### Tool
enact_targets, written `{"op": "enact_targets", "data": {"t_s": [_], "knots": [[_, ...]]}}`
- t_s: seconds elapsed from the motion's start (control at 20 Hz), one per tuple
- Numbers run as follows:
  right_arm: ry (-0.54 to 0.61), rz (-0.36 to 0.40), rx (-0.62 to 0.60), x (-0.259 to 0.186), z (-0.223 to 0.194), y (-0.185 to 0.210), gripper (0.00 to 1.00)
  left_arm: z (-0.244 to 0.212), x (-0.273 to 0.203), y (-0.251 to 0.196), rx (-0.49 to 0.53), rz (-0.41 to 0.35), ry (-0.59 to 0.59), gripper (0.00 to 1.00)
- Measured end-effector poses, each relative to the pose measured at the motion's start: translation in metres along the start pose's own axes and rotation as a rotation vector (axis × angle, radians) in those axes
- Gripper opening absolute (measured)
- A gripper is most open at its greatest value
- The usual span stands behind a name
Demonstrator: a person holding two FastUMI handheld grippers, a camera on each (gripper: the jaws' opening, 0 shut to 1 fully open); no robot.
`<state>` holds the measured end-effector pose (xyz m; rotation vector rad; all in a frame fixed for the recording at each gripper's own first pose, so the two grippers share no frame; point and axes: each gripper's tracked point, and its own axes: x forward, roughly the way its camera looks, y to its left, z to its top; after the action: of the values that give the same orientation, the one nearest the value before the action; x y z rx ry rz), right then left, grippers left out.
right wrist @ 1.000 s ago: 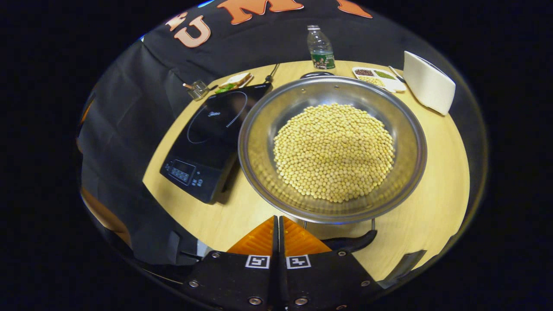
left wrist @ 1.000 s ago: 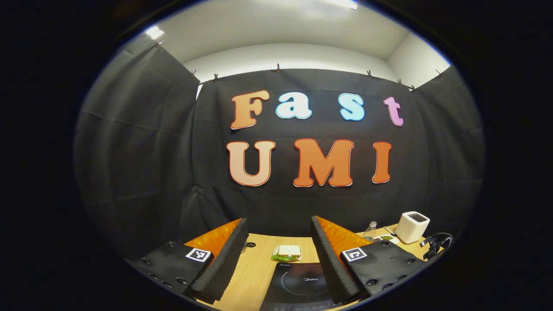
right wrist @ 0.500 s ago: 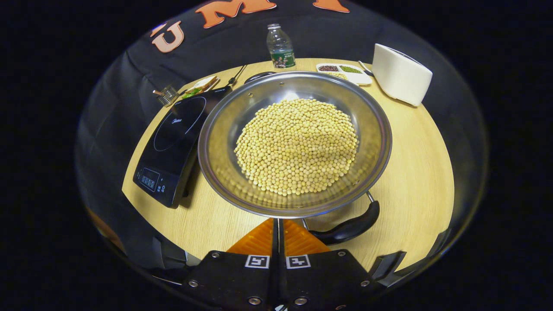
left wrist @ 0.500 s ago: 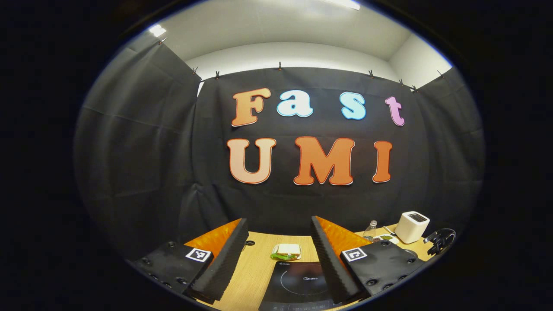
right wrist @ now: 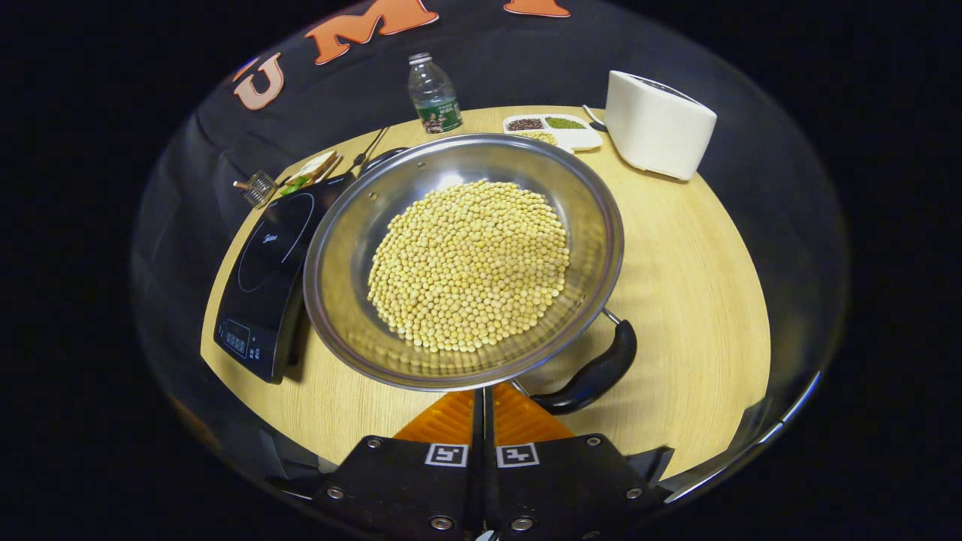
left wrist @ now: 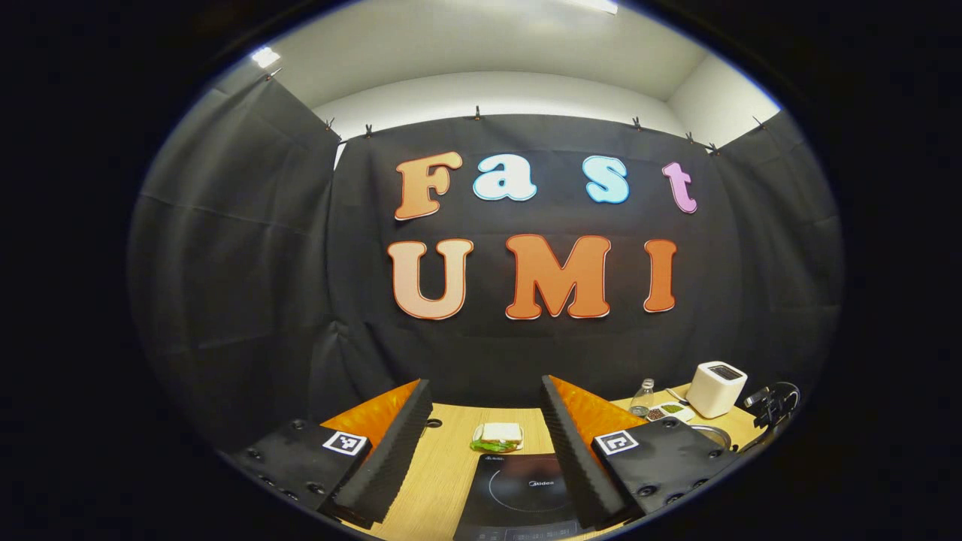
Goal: First push the handle of the pot to place it horizontally, then grasp the pot with both hands and set it on the induction cooktop.
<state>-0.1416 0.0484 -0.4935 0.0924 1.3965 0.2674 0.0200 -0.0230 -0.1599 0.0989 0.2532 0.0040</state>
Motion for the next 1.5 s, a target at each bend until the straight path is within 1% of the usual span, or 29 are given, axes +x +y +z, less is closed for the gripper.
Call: {"op": "enact_targets", "data": {"t_s": [0.2, 0.65, 0.8, 0.95, 1.1, 1.3, 1.5], "knots": [[-0.016, -0.052, 0.018, 0.001, 0.010, -0.024, 0.00, -0.003, 0.001, -0.001, 0.006, 0.000, 0.003, 0.94], [-0.036, -0.100, 0.068, 0.005, 0.031, -0.056, 0.00, -0.014, 0.007, -0.001, -0.005, 0.000, 0.022, 0.94], [-0.047, -0.149, 0.095, 0.009, 0.038, -0.075, 0.00, -0.020, 0.009, -0.002, -0.002, -0.003, 0.034, 0.94], [-0.043, -0.125, 0.160, 0.012, 0.042, -0.080, 0.00, -0.024, 0.013, -0.001, -0.003, -0.002, 0.045, 0.94], [-0.051, -0.119, 0.196, 0.014, 0.047, -0.085, 0.00, -0.028, 0.016, -0.001, -0.009, -0.003, 0.054, 0.94], [-0.067, -0.140, 0.223, 0.021, 0.063, -0.093, 0.00, -0.033, 0.020, -0.004, -0.007, -0.007, 0.065, 0.94], [-0.080, -0.159, 0.250, 0.028, 0.080, -0.101, 0.03, -0.044, 0.026, -0.010, -0.019, -0.015, 0.083, 0.94]]}}
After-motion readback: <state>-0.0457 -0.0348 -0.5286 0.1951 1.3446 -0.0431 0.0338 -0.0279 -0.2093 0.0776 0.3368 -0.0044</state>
